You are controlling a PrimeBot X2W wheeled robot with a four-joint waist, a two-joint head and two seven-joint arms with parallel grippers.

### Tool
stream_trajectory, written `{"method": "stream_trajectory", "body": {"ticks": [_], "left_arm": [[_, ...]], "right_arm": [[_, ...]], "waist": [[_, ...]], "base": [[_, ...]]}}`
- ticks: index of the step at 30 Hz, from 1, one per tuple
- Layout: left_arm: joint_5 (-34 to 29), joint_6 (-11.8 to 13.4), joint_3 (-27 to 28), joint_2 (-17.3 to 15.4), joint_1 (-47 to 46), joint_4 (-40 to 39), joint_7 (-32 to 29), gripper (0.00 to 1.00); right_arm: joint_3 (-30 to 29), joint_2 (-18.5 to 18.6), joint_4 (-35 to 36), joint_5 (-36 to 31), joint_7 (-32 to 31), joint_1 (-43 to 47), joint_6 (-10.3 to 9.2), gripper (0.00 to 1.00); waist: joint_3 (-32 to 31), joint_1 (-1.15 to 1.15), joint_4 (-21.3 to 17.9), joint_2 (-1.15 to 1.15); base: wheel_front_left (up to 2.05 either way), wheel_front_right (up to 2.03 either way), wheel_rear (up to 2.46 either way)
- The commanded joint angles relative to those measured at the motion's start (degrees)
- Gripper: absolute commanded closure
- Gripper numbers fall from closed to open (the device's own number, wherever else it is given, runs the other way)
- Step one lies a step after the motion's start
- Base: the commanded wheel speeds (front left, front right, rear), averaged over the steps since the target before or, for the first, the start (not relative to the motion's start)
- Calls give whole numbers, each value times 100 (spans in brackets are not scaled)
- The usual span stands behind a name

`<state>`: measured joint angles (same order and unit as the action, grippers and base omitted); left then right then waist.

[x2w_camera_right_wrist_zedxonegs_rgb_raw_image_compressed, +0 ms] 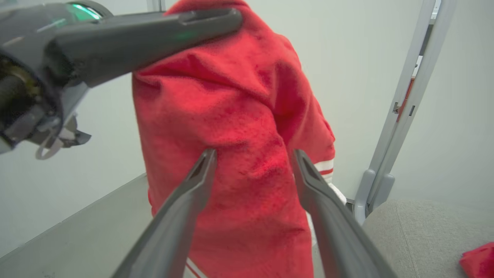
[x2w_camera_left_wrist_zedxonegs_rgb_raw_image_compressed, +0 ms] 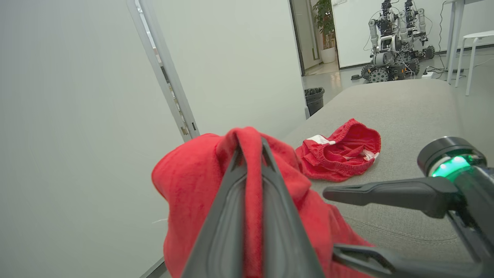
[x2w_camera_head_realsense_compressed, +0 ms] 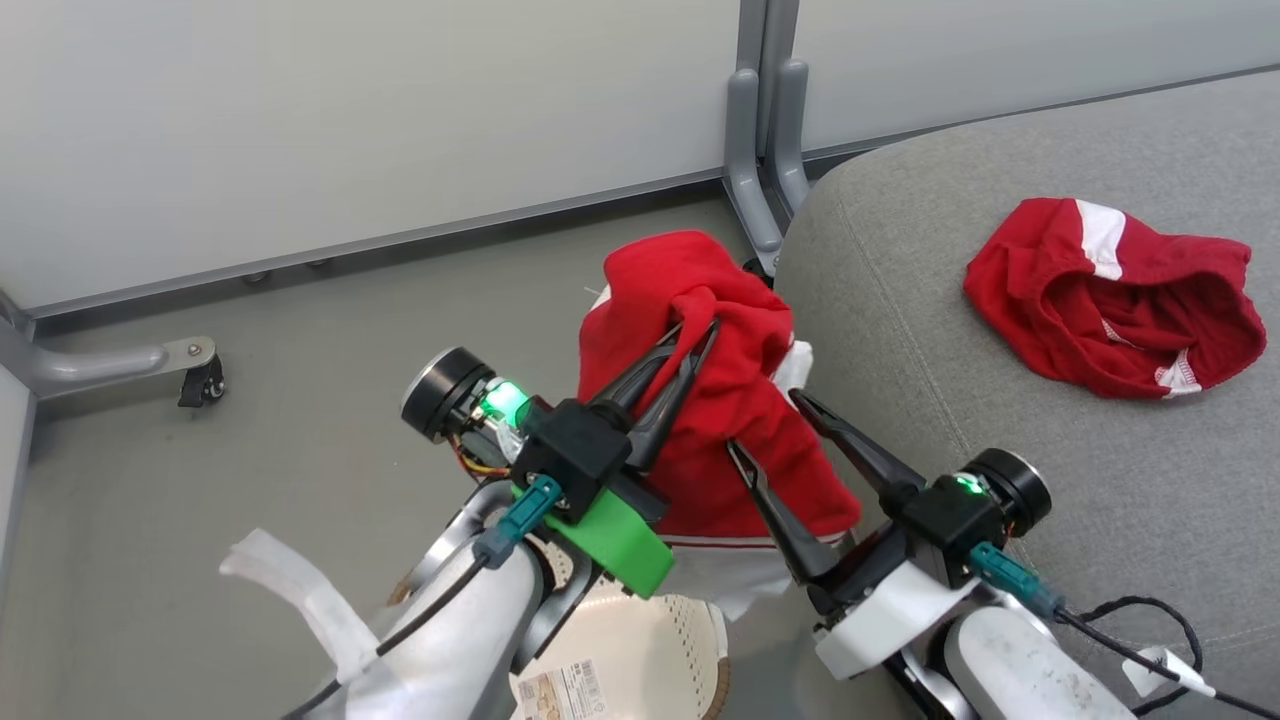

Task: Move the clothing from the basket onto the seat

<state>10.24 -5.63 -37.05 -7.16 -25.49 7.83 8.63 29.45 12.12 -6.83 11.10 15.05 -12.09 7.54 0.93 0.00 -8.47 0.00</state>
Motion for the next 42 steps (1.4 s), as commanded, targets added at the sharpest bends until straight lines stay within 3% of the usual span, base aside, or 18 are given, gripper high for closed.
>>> {"method": "stream_trajectory", "body": {"ticks": [1,10,11,12,13,23,42], "left_arm": [[-33,-38,-59,24,-162,27,-30,100],[83,-134,-487,133,-581,181,-28,100],[121,-139,-517,153,-613,227,-10,100],[152,-140,-533,166,-640,261,2,100],[189,-146,-569,175,-672,306,-1,100],[693,-167,-649,289,-682,775,-229,100],[924,-52,-718,314,-594,944,-214,100]], "right_arm": [[12,22,-83,62,18,-140,-10,0],[485,60,-531,417,18,-456,-10,0],[527,66,-540,412,18,-471,-10,56],[534,63,-544,402,18,-469,-10,82],[555,45,-546,401,18,-441,-10,100],[294,-125,-534,389,19,-82,-10,100],[101,-215,-501,301,19,110,-10,100]], "waist": [[20,0,-6,0],[66,0,15,0],[67,0,18,0],[68,0,20,0],[69,0,21,0],[23,0,-11,0],[-55,0,-16,0]], "base": [[0,0,0],[0,0,0],[0,0,0],[0,0,0],[0,0,0],[0,0,0],[0,0,0]]}}
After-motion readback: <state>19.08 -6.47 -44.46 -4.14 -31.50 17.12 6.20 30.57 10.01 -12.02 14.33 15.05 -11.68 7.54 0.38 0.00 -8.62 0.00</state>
